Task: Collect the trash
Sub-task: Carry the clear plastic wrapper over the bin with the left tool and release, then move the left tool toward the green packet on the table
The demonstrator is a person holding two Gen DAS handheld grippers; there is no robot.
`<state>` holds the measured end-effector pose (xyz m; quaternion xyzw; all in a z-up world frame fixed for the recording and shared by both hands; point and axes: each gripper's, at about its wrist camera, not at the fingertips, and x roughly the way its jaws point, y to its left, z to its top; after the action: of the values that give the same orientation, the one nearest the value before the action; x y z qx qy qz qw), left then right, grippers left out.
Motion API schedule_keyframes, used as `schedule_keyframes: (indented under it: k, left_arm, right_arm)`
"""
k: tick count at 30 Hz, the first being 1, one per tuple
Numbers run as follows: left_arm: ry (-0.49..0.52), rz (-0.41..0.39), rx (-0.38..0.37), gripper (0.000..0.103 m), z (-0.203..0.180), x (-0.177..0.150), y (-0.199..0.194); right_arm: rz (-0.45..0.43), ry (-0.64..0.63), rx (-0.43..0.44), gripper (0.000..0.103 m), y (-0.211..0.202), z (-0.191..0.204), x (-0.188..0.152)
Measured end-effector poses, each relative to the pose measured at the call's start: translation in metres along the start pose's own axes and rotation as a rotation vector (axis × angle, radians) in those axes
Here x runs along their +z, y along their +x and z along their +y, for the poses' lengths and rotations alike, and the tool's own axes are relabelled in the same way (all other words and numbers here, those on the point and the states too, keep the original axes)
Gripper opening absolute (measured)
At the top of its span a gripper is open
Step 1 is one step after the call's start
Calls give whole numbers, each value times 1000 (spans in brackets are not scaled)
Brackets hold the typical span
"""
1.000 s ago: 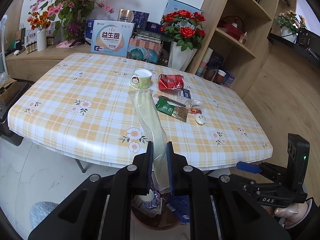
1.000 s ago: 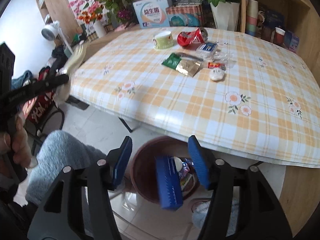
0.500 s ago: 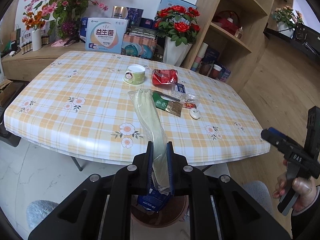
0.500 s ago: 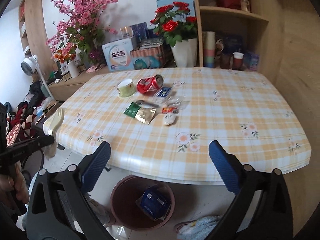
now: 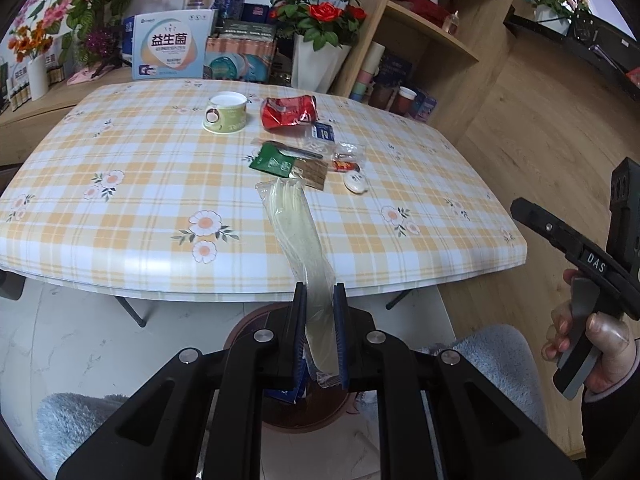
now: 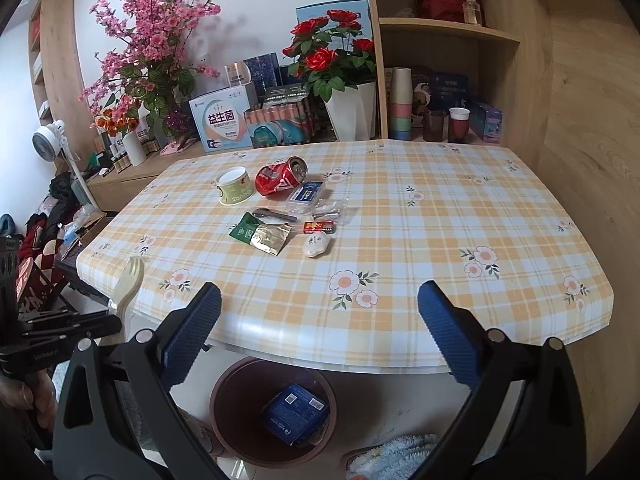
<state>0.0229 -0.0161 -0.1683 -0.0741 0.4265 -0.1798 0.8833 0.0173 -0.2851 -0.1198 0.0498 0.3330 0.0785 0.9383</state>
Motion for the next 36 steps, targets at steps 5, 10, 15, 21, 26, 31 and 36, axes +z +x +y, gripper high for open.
schedule_keyframes:
  k: [5,10,15,21,26,31,36]
  left_arm:
    - [17,29,-16,13,-6,-3,9]
    - [40,51,-41,14,-12,-5,14]
    - [48,20,-33,66,-13,-3,10]
    - [30,-74,107,89,5,8,-4]
    - [11,-130,199,96,23,19,-15]
    - [-5,-168,246,97,39,32,-20]
    - [-17,-177,276,97,54,43,-15]
  right_arm:
    - [7,18,-4,97,2,-6,-3]
    - [14,32,-6,97,5,-9,-4]
    - [14,37,-13,97,4,-11,-4]
    - [20,43,-27,97,6,-15,-6]
    - [34,38,-37,97,10,-17,-8]
    - [60,4,-51,97,21,-15,-9]
    - [83,-17,-49,97,40,-15,-5]
